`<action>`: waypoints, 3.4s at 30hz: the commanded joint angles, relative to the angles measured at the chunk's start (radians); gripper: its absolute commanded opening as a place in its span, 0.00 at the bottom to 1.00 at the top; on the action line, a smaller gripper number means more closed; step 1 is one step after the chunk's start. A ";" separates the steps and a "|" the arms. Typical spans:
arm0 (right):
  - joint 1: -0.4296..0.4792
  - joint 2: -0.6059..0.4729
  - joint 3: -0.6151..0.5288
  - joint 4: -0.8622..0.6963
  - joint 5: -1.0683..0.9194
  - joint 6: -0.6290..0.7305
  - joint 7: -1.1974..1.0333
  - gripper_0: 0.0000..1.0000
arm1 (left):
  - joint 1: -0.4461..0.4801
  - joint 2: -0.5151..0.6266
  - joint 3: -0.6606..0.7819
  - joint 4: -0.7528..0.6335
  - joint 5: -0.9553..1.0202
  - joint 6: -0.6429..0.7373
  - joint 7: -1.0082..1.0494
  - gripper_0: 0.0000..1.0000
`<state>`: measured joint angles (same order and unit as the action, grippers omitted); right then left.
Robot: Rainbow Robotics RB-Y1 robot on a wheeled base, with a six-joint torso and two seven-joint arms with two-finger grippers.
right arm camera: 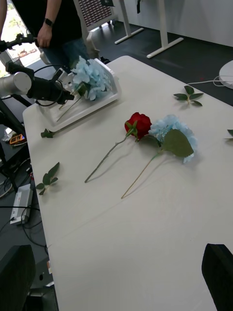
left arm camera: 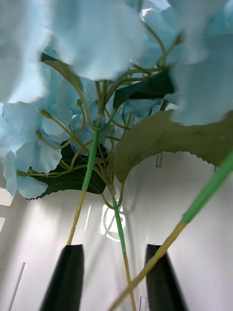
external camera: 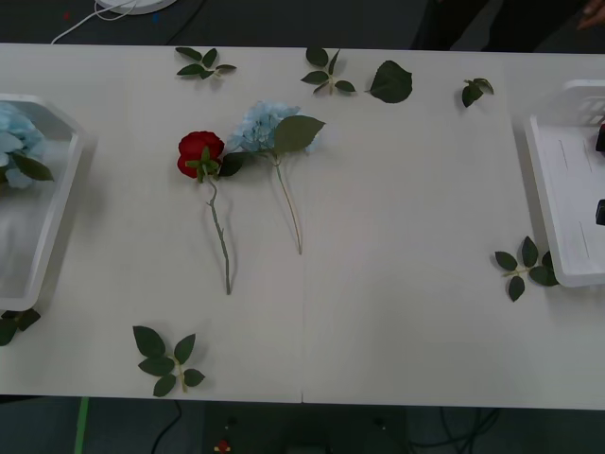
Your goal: Place the red flowers into the right box and the blue flowers into the left box. If a person shows an open palm, hand one flower to the person first, then continue sorting.
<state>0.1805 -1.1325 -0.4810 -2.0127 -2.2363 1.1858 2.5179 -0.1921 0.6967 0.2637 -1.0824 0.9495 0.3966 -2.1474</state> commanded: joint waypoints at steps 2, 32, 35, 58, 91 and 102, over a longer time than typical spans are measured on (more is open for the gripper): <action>0.013 -0.036 -0.025 -0.003 -0.014 0.005 0.027 1.00 | 0.005 -0.003 0.008 -0.030 0.026 -0.016 0.021 1.00; 0.013 -0.036 -0.025 -0.003 -0.014 0.005 0.027 1.00 | -0.076 0.093 0.298 -0.274 0.172 0.475 0.018 1.00; 0.013 -0.036 -0.025 -0.003 -0.014 0.005 0.027 1.00 | -0.127 0.119 0.332 -0.289 0.178 0.587 0.021 1.00; 0.013 -0.036 -0.025 -0.003 -0.014 0.005 0.027 1.00 | -0.607 0.158 0.029 -0.298 0.110 1.242 0.859 1.00; 0.013 -0.036 -0.025 -0.003 -0.014 0.005 0.027 1.00 | -0.696 -0.200 -0.853 -0.194 -0.359 0.935 1.344 1.00; 0.013 -0.036 -0.025 -0.003 -0.014 0.005 0.027 1.00 | -0.624 -0.224 -0.877 -0.171 -0.433 0.835 1.336 1.00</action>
<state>0.1813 -1.1325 -0.4810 -2.0111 -2.2368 1.1866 2.5179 -0.8388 0.4830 -0.6005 -1.2436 0.5413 1.2497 -0.8433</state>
